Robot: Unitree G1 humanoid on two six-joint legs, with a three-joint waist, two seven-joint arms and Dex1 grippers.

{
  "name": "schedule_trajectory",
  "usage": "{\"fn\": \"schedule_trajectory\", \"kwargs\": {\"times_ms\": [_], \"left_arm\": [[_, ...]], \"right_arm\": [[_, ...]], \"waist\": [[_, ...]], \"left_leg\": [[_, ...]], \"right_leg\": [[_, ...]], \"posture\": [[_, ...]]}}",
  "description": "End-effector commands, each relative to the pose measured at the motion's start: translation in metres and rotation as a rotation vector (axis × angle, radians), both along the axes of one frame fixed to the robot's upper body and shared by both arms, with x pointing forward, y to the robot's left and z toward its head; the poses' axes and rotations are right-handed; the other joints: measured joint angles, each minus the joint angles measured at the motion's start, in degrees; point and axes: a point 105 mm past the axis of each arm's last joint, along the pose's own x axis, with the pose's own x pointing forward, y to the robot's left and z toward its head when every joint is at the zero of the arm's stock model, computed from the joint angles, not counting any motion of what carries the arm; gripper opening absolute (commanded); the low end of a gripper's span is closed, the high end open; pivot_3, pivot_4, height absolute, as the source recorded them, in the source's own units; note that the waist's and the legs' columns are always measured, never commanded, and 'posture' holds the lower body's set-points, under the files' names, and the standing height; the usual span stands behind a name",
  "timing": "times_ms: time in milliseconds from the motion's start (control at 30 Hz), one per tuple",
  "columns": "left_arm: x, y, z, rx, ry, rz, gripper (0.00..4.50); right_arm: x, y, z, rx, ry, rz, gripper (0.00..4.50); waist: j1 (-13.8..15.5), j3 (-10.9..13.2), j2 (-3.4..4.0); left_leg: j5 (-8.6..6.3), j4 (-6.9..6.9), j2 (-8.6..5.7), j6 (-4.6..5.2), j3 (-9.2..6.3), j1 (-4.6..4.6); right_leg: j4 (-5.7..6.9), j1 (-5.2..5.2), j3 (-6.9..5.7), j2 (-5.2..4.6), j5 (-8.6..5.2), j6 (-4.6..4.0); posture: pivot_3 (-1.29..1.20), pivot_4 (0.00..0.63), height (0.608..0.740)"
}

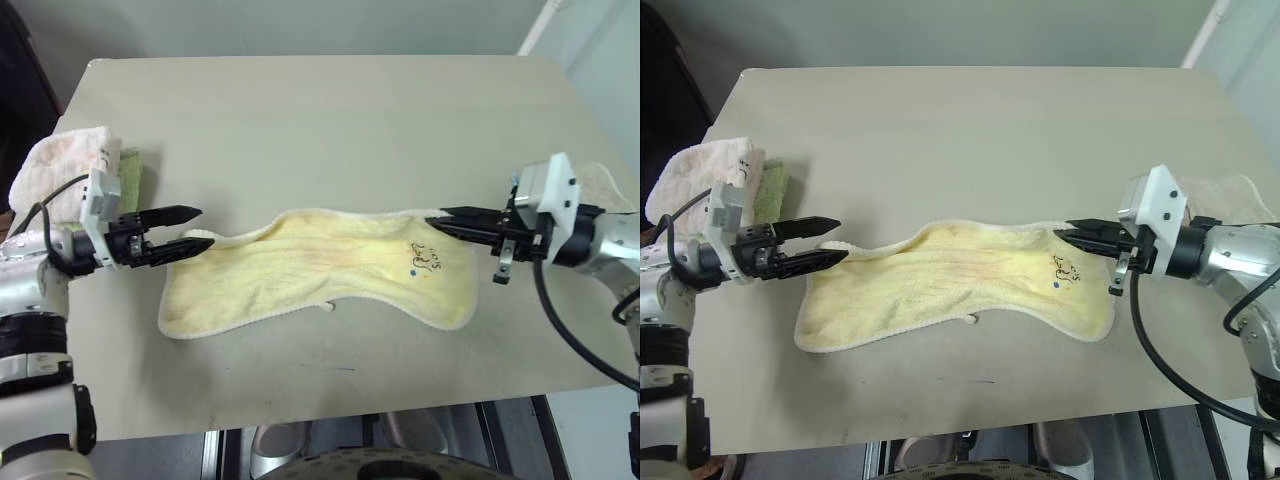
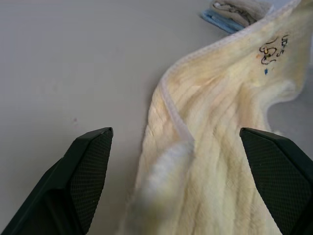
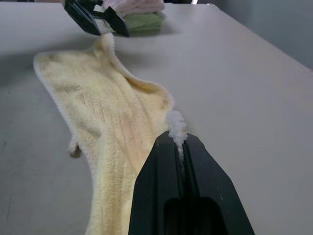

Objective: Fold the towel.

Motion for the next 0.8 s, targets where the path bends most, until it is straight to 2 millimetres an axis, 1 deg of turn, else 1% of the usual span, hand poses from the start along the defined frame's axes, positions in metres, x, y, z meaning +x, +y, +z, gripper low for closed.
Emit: {"fn": "schedule_trajectory", "kwargs": {"times_ms": [33,167,333,500,667,800], "left_arm": [[-0.004,0.000,0.006,0.034,0.025,-0.040,4.50],[-0.004,-0.003,0.005,0.026,0.041,-0.051,4.50],[-0.006,-0.006,-0.002,0.003,0.084,-0.051,4.50],[-0.008,-0.005,-0.005,0.006,0.100,-0.048,4.50],[-0.009,0.002,-0.010,0.082,0.115,-0.054,4.50],[-0.007,0.002,-0.009,0.093,0.105,-0.062,4.50]], "right_arm": [[-0.005,-0.003,0.014,-0.005,-0.036,0.024,0.05],[-0.001,-0.006,0.021,-0.002,-0.054,0.016,0.05],[0.002,-0.009,0.033,0.022,-0.084,0.009,0.05],[0.001,-0.012,0.034,0.007,-0.085,0.006,0.05],[0.001,-0.014,0.031,-0.019,-0.083,0.004,0.05],[0.001,-0.014,0.030,-0.021,-0.082,0.005,0.05]], "waist": [[0.00,0.00,0.00],[0.00,0.00,0.00],[0.00,0.00,0.00],[0.01,0.00,0.00],[0.02,0.00,0.00],[0.02,0.00,0.00]], "left_leg": [[0.00,0.00,-0.01,0.00,0.00,-0.01],[0.00,0.02,-0.01,0.00,0.00,-0.02],[0.01,0.02,0.00,-0.01,0.00,-0.11],[0.02,0.03,0.00,-0.02,0.00,-0.16],[0.02,0.05,0.00,-0.03,0.00,-0.17],[0.02,0.06,0.00,-0.02,0.00,-0.18]], "right_leg": [[0.01,-0.01,0.00,0.00,0.00,0.00],[0.05,-0.05,0.01,0.00,0.01,-0.02],[0.14,-0.19,0.01,0.00,0.03,-0.05],[0.14,-0.25,0.00,0.00,0.03,-0.05],[0.15,-0.25,0.00,0.00,0.03,-0.04],[0.18,-0.27,0.00,0.00,0.03,-0.04]], "posture": [[0.00,0.150,0.740],[0.00,0.150,0.740],[0.00,0.150,0.740],[0.00,0.150,0.740],[0.00,0.150,0.740],[0.00,0.150,0.740]]}}
